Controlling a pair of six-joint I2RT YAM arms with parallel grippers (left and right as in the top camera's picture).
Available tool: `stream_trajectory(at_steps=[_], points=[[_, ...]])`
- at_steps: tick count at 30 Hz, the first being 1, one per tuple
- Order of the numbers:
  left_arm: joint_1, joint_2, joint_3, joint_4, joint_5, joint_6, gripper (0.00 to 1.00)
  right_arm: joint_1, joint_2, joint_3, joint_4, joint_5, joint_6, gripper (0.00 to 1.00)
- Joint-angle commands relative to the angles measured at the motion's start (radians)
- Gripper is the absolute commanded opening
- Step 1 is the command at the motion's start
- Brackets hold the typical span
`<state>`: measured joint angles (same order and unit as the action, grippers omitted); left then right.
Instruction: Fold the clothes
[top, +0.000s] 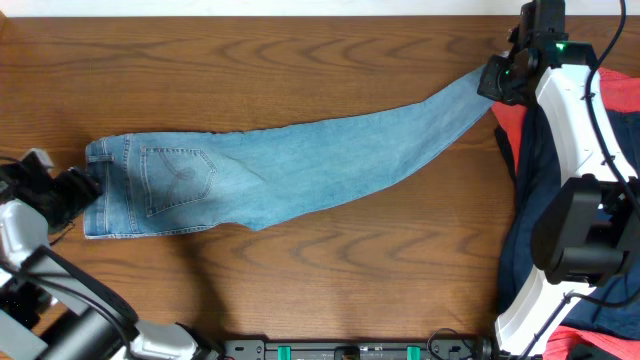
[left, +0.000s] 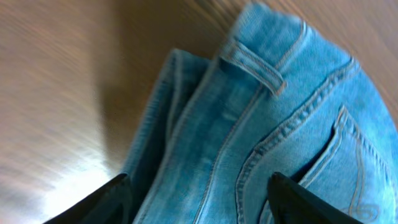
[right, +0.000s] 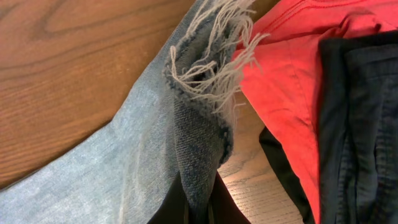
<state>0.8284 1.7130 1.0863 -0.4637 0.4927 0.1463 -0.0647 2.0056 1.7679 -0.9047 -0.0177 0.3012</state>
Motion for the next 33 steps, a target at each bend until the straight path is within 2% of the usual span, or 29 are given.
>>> stream_trajectory(at_steps=[1,3,6,7,9,13,18,22,24,26,27,33], points=[[-0.003,0.047,0.017,0.002,0.098,0.082,0.61,-0.016,0.003,0.005,0.0,0.017,-0.021,0.01],[-0.003,0.06,0.018,0.001,0.099,0.082,0.5,-0.017,0.003,0.005,0.0,0.018,-0.021,0.01],[-0.003,0.064,0.018,0.0,0.094,0.082,0.47,-0.017,0.003,0.005,0.0,0.018,-0.021,0.01],[-0.003,0.064,0.018,0.001,0.081,0.082,0.48,-0.018,0.003,0.005,-0.001,0.018,-0.021,0.01],[-0.003,0.064,0.018,0.002,0.031,0.082,0.68,-0.018,0.003,0.005,0.0,0.018,-0.021,0.01],[-0.003,0.064,0.018,0.024,-0.006,0.079,0.67,-0.018,0.003,0.005,0.0,0.018,-0.018,0.01],[-0.005,0.067,0.017,0.024,0.042,0.079,0.56,-0.018,0.003,0.005,0.0,0.018,-0.018,0.01],[-0.007,0.082,0.017,0.003,0.042,0.082,0.41,-0.017,0.003,0.005,0.0,0.017,-0.016,0.01],[-0.007,0.089,0.017,-0.013,0.042,0.082,0.29,-0.017,0.003,0.005,-0.001,0.017,-0.01,0.01],[-0.007,0.088,0.017,-0.027,0.058,0.081,0.1,-0.018,0.003,0.005,-0.001,0.017,-0.01,0.01],[-0.007,0.087,0.018,-0.029,0.072,0.079,0.06,-0.017,0.003,0.005,0.0,0.017,-0.009,0.01],[0.032,0.018,0.063,-0.095,0.084,-0.008,0.06,-0.018,0.003,0.005,-0.003,0.018,-0.002,0.01]])
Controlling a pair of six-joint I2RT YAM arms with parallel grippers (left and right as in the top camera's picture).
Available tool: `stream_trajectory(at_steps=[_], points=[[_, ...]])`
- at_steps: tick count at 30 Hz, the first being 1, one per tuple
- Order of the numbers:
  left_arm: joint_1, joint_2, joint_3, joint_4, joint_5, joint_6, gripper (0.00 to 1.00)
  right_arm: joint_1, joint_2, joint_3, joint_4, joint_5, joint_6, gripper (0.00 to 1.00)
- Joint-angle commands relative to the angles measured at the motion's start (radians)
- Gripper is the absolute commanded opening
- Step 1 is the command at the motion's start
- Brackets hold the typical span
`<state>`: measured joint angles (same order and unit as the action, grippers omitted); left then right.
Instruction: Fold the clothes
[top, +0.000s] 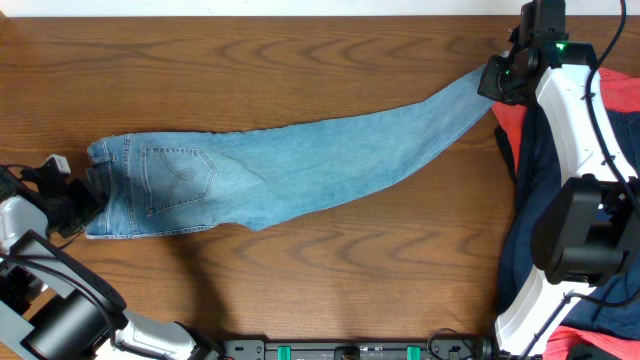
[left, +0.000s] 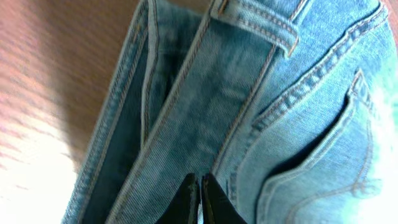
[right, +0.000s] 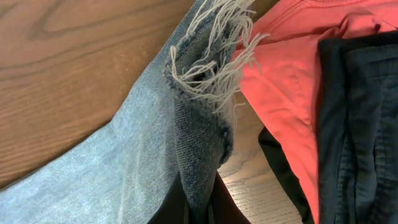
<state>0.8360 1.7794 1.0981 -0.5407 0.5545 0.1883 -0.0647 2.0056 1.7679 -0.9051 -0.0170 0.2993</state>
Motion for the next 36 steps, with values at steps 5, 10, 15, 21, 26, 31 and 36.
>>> stream_trajectory(at_steps=[5,10,15,21,26,31,36], points=[[0.08,-0.153,0.076,-0.05,-0.04,-0.074,0.07,-0.018,0.003,0.005,-0.008,0.016,0.022,0.01],[0.082,-0.144,0.076,-0.045,-0.129,-0.074,0.4,-0.018,0.003,0.005,-0.008,0.013,0.022,0.01],[0.081,-0.045,0.076,-0.011,-0.114,-0.072,0.67,-0.018,0.003,0.005,-0.008,0.014,0.021,0.01],[0.081,0.076,0.076,-0.02,0.008,-0.022,0.66,-0.028,0.003,0.005,0.011,0.057,0.021,0.01],[0.071,0.113,0.076,-0.061,0.067,-0.005,0.38,-0.053,0.003,0.005,0.046,0.103,0.021,0.01],[0.04,0.113,0.076,-0.11,0.103,-0.006,0.2,-0.097,0.003,0.005,0.093,0.102,0.023,0.01],[0.018,0.113,0.076,-0.091,0.166,-0.006,0.41,-0.126,0.003,0.005,0.113,0.088,0.009,0.01]])
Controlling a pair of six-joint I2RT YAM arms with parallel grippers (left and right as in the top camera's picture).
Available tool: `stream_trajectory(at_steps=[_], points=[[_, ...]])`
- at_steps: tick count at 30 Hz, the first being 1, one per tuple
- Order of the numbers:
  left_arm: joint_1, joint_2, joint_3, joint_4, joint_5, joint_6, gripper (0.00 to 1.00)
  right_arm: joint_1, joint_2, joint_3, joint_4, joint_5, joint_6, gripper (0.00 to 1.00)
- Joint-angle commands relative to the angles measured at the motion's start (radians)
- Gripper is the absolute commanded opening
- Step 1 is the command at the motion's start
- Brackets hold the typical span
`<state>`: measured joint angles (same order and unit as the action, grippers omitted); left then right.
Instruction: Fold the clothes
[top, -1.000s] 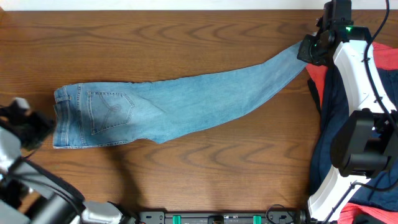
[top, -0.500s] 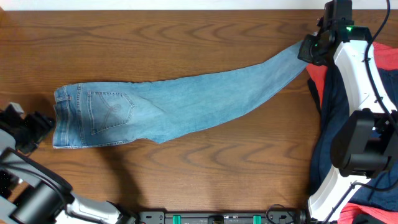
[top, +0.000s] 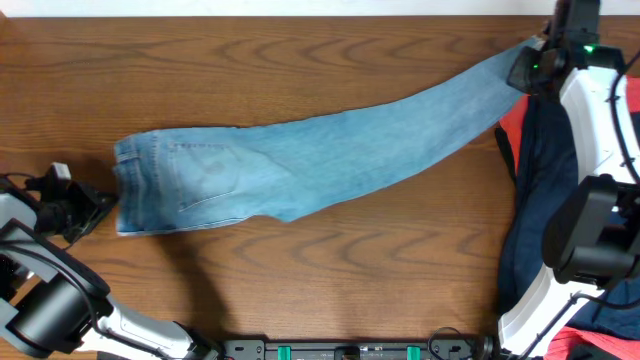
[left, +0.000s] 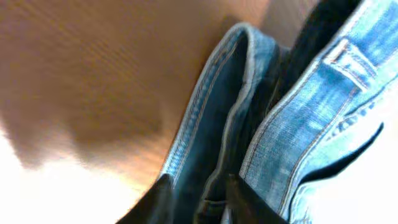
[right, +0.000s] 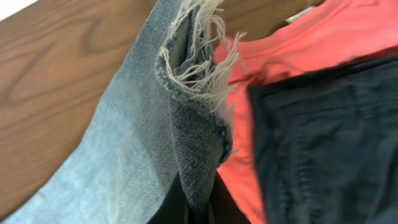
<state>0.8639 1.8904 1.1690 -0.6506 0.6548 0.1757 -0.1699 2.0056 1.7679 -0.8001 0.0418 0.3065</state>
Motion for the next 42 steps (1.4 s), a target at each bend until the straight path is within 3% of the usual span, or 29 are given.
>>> stream_trajectory(at_steps=[1,6,15,20,38,42], points=[[-0.011,0.002,0.005,0.039,0.079,0.007,0.45,-0.024,0.003,0.005,0.009,0.031,-0.002,0.01],[-0.029,0.002,0.005,0.171,0.169,0.012,0.59,-0.032,0.003,0.005,0.034,0.029,-0.013,0.01],[-0.155,0.002,0.005,0.195,0.158,0.164,0.7,-0.029,0.003,0.005,0.04,-0.035,-0.013,0.01],[-0.197,0.003,0.005,0.269,0.082,0.168,0.75,-0.029,0.003,0.005,0.029,-0.044,-0.016,0.01],[-0.254,0.105,0.005,0.499,0.15,0.154,0.75,0.015,0.003,0.005,0.008,-0.087,-0.016,0.01],[-0.254,0.105,0.005,0.531,0.186,0.134,0.57,0.019,0.003,0.005,0.003,-0.087,-0.016,0.01]])
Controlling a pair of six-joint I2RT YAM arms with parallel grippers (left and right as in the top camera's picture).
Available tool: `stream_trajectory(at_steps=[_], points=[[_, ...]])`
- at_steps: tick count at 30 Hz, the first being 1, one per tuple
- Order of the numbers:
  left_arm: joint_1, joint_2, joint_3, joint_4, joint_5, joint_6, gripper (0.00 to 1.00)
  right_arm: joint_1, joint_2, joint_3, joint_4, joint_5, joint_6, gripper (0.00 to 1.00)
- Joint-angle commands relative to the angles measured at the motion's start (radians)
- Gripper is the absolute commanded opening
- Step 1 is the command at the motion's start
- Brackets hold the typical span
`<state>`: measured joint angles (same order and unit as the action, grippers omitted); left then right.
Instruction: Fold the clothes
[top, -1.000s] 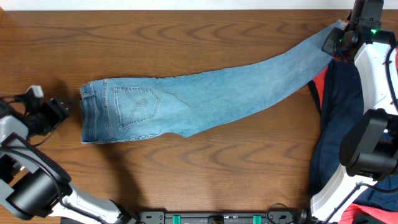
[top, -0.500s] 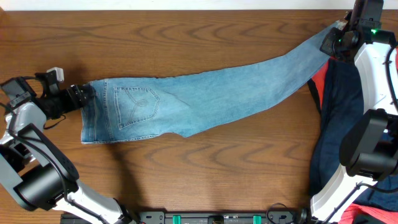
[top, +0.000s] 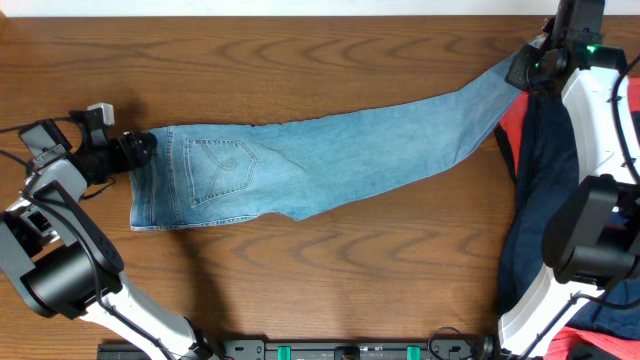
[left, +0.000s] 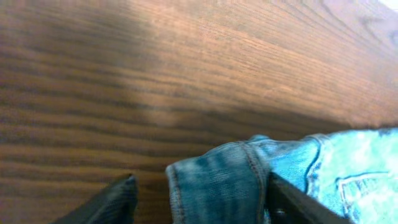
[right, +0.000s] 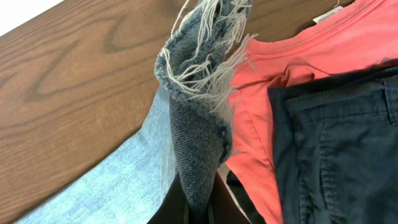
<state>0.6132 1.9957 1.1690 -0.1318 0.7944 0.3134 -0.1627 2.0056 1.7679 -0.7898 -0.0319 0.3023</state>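
Light blue jeans (top: 320, 165) lie stretched across the wooden table, waist at the left and a frayed leg hem at the far right. My left gripper (top: 135, 152) is at the waist's upper left corner. In the left wrist view its fingers (left: 121, 199) stand wide apart, open, with the folded waistband (left: 217, 180) between them. My right gripper (top: 522, 72) is shut on the frayed hem (right: 199, 81), which it holds raised off the table, the denim pinched between its jaws (right: 199, 208).
A pile of clothes lies along the table's right edge under the right arm: a red garment (right: 292, 81) and a dark navy one (top: 525, 200). Bare brown tabletop (top: 300, 260) surrounds the jeans in front and behind.
My left gripper has gone from the waist's lower left to its upper left corner and now stands wide open around the waistband. The waist lies a little further right. The right gripper still holds the hem.
At first my left gripper was open at the waistband and the right held the hem. Then the left was shut on the waistband. Later the jeans lay further right, both grippers gripping. Now the left is open at the waist's top corner.
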Motion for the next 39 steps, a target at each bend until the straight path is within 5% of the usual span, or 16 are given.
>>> stream_trajectory(at_steps=[1,11,23,39], points=[[-0.003,-0.001,0.005,0.015,0.072,-0.004,0.52,0.014,0.003,0.005,-0.008,-0.014,-0.012,0.01],[0.014,-0.02,0.005,0.037,0.175,-0.089,0.06,0.015,0.003,0.005,-0.021,-0.013,-0.013,0.01],[0.056,-0.235,0.005,-0.126,0.237,-0.198,0.06,0.009,0.003,0.005,-0.043,0.088,-0.007,0.01],[0.056,-0.566,0.004,-0.623,-0.305,-0.169,0.06,0.005,0.003,0.005,-0.039,0.114,0.026,0.01]])
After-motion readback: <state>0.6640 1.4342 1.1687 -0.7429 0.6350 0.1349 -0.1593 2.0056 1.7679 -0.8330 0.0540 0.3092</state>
